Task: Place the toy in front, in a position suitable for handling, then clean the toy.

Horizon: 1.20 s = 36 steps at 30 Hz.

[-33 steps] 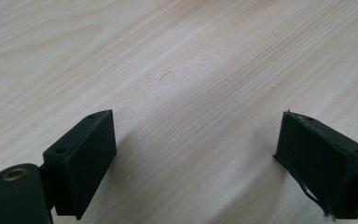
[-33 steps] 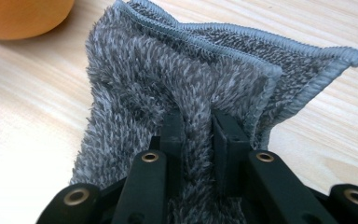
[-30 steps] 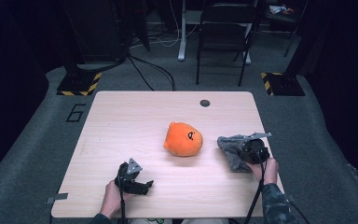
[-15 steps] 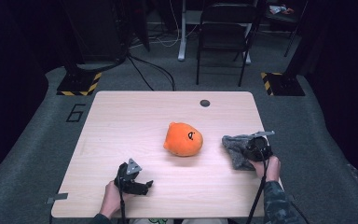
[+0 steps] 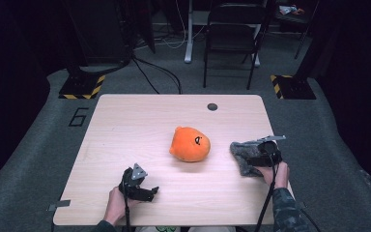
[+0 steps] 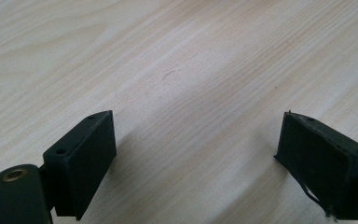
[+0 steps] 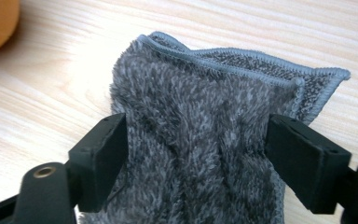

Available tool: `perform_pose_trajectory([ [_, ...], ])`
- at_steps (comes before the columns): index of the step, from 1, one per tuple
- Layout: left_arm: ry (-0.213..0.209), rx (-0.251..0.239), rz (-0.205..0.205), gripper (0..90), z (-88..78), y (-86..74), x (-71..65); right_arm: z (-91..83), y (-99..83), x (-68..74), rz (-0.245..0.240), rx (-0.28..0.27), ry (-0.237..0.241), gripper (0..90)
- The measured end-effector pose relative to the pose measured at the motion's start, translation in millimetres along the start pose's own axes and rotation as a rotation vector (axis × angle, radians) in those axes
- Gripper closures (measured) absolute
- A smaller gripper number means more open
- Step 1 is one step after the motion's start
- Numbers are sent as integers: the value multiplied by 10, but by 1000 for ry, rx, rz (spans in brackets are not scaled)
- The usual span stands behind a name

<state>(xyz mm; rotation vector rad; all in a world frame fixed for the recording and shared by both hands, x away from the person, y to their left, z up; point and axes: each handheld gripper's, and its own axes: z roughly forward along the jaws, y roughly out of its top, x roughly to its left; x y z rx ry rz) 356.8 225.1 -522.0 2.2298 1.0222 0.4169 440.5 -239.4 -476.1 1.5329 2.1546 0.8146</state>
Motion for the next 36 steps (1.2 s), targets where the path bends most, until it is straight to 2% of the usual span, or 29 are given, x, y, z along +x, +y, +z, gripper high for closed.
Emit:
perform_pose_trajectory([
  [15, 9, -1, -10, 113, 3, 3, -15, -58, 8, 41, -15, -23, 30, 186],
  [19, -2, -5, -19, 112, -1, 29, -5, -58, 8, 41, -12, -22, 35, 183],
  [21, -17, -25, -42, 107, -9, 82, -1, -61, 7, 39, -19, -26, 35, 183],
  [23, -24, -40, -41, 107, -34, 134, 0, -70, 4, 40, -14, -28, 35, 183],
  [25, -20, -53, -23, 112, -51, 175, -3, -80, -9, 47, -4, -25, 41, 183],
  [27, -28, -73, -34, 123, -44, 215, 7, -96, -24, 56, -2, -20, 41, 183],
  [28, -35, -87, -45, 131, -36, 241, 13, -105, -34, 55, -4, -22, 42, 183],
  [31, -28, -105, -31, 149, -6, 332, 34, -149, -66, 45, -5, -29, 43, 183],
  [33, -45, -119, -44, 154, 32, 397, 45, -185, -95, 47, 2, -27, 40, 183],
  [36, -52, -128, -29, 157, 96, 487, 51, -228, -134, 38, 19, -27, 44, 181],
])
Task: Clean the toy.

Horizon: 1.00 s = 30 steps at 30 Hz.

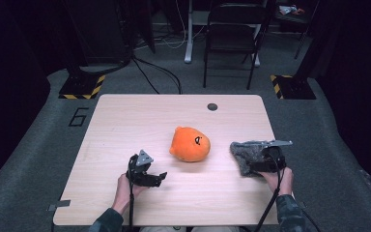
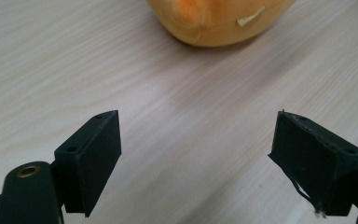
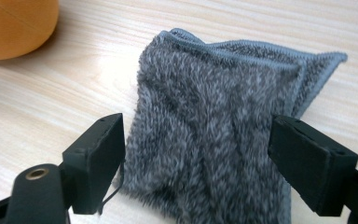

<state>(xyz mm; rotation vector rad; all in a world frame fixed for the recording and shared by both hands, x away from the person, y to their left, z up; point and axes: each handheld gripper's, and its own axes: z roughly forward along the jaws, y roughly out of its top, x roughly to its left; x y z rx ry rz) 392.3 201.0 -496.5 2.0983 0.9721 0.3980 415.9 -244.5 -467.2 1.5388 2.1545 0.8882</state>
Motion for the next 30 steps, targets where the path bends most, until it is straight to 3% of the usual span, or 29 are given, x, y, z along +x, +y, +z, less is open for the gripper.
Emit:
perform_pose_trajectory([
  [4, -9, -30, -7, 169, 65, 104, 17, -68, -37, 1, 8, -15, 10, 177],
  [7, -25, -52, -17, 186, 94, 173, 41, -85, -53, 2, -16, -20, 16, 165],
  [10, -16, -69, -9, 217, 132, 220, 54, -87, -50, 49, 5, -15, 24, 158],
  [11, -21, -68, -18, 224, 141, 228, 61, -86, -51, 44, -22, -16, 26, 157],
  [15, -26, -98, -49, 262, 179, 277, 118, -79, -30, 87, -17, -18, 34, 153],
  [18, -23, -101, -48, 293, 214, 300, 127, -77, -26, 80, -1, -10, 33, 151],
  [23, -27, -98, -28, 329, 250, 358, 99, -65, -6, 55, -25, -19, 29, 151],
  [30, -27, -107, -52, 358, 292, 412, 125, -63, -1, 80, -18, -14, 30, 151],
])
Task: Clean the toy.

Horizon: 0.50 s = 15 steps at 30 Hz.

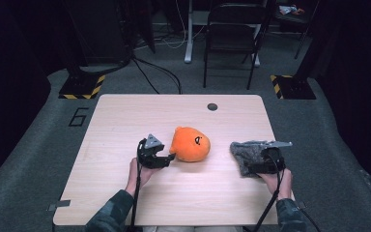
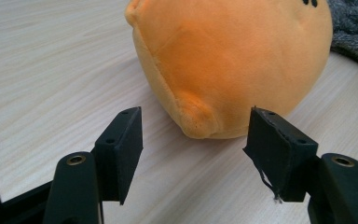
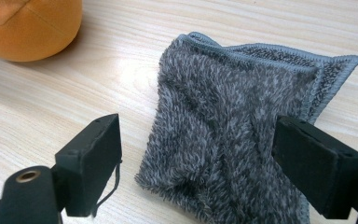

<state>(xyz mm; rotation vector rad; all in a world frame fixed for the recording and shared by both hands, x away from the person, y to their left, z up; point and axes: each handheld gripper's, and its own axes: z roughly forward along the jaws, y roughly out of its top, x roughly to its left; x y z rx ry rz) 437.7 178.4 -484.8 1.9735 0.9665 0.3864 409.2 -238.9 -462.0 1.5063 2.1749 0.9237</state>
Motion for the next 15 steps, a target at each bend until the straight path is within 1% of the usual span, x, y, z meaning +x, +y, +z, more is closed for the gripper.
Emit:
perform_pose_trajectory([
  [1, 0, 4, 5, 367, 9, 3, 6, -5, 7, 5, -2, 1, -3, 152],
  [2, 2, 10, 7, 379, 21, 1, 6, -12, 15, 15, 10, 0, -4, 152],
  [3, -6, 17, 3, 384, 28, -1, 9, -12, 16, 3, -2, -9, -3, 152],
  [5, -8, 21, -8, 393, 58, -12, 5, -13, 3, -9, -9, -7, -5, 153],
  [7, -6, 23, -7, 413, 73, -11, -1, -12, -13, -11, 1, 2, -3, 153],
  [8, 5, 19, -7, 432, 84, -12, -7, -6, -16, -17, -8, -2, -3, 153],
  [9, 13, 20, -14, 463, 93, -11, -7, -3, -17, -6, 4, 2, -2, 153],
  [11, 2, 19, -28, 505, 108, -17, 0, -1, -22, -4, -3, 0, -5, 154],
  [13, 6, 16, -32, 531, 123, -21, -9, -6, -24, 1, 4, 2, -4, 154],
  [15, 9, 7, -35, 572, 123, -20, -14, -21, -37, -7, -12, 2, -8, 155],
])
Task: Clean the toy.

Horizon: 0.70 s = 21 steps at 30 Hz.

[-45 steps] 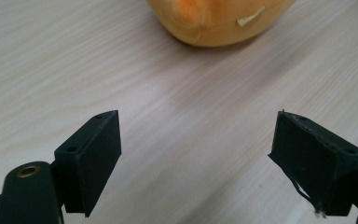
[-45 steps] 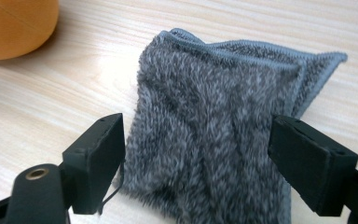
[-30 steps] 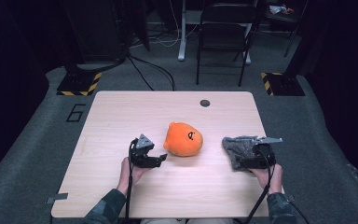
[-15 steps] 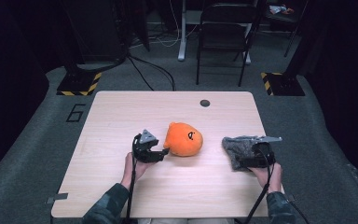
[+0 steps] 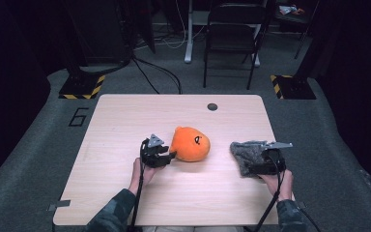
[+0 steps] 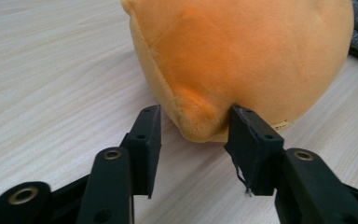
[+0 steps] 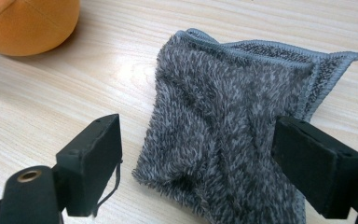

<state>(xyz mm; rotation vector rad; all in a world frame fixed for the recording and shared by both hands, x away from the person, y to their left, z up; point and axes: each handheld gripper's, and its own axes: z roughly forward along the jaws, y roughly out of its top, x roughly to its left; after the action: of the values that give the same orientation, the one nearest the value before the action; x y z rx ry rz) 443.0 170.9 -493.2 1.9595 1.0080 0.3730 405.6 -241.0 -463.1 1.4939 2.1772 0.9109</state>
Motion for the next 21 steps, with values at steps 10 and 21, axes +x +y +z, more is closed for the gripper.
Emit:
perform_pose_trajectory([
  [10, -27, -31, 13, 796, 16, 0, -13, 1, -37, -17, 17, 3, -5, 161],
  [21, -64, -75, 36, 848, -25, 33, -134, 105, 23, -40, 16, 4, -38, 168],
])
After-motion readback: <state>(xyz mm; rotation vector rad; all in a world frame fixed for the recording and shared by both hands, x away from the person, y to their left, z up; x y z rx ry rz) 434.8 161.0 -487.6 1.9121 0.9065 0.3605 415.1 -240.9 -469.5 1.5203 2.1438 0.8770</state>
